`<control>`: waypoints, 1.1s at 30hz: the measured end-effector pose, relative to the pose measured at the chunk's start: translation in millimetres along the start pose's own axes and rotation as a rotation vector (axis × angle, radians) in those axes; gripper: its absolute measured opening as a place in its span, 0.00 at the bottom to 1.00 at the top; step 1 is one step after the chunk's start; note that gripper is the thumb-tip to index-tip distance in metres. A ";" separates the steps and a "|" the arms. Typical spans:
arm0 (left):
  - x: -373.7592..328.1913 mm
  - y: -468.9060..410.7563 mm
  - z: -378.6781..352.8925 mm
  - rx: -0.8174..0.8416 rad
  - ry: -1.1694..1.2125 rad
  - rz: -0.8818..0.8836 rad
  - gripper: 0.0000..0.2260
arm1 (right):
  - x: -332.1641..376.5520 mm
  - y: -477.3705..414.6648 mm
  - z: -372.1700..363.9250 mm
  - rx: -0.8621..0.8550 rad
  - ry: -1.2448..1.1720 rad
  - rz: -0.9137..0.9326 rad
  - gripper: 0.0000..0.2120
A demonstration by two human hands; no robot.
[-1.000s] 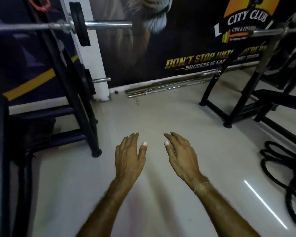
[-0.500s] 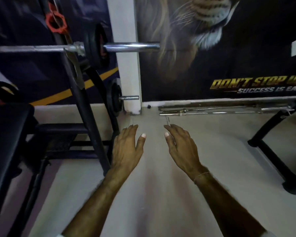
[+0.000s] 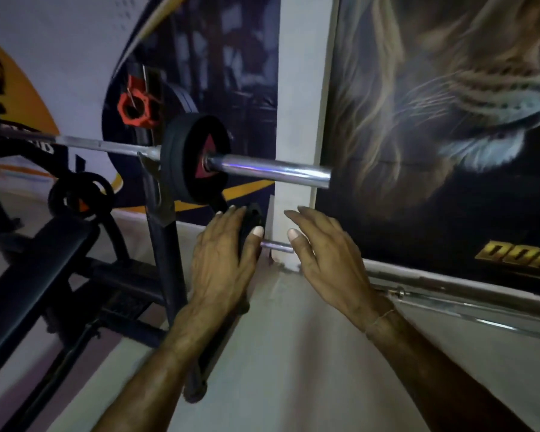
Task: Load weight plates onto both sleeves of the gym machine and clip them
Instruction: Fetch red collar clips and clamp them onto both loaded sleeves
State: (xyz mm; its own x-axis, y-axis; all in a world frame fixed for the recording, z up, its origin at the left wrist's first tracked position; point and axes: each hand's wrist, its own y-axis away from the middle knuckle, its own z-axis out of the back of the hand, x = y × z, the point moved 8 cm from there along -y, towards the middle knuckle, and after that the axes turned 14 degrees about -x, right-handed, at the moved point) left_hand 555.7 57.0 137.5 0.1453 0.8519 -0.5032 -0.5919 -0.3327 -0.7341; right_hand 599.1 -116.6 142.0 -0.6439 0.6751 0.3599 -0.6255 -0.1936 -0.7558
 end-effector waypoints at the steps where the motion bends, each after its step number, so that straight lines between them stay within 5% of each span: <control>1: -3.5 -15.2 1.2 -0.047 -0.007 -0.016 0.23 | 0.0 -17.5 0.8 -0.017 -0.023 0.043 0.25; 9: -8.6 -116.3 0.5 -0.262 -0.290 -0.043 0.24 | -6.7 -164.6 -3.4 -0.081 -0.320 0.327 0.23; 18: 17.5 -199.9 -20.5 -0.367 -0.672 0.191 0.26 | -42.9 -316.4 -107.4 0.236 -0.509 0.524 0.23; 27: 58.7 -264.1 -7.3 -0.403 -0.671 0.542 0.24 | 17.2 -362.8 -210.9 0.622 -0.727 0.595 0.25; 33: 132.6 -304.9 5.2 -0.406 -0.350 0.756 0.25 | 36.8 -355.6 -240.0 0.773 -0.869 0.614 0.22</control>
State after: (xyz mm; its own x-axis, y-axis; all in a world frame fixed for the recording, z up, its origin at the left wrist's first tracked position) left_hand 751.3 273.6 296.9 -0.4532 0.4025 -0.7953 -0.0993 -0.9095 -0.4037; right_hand 903.5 147.9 292.8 -0.8018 -0.2878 0.5237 -0.0331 -0.8536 -0.5198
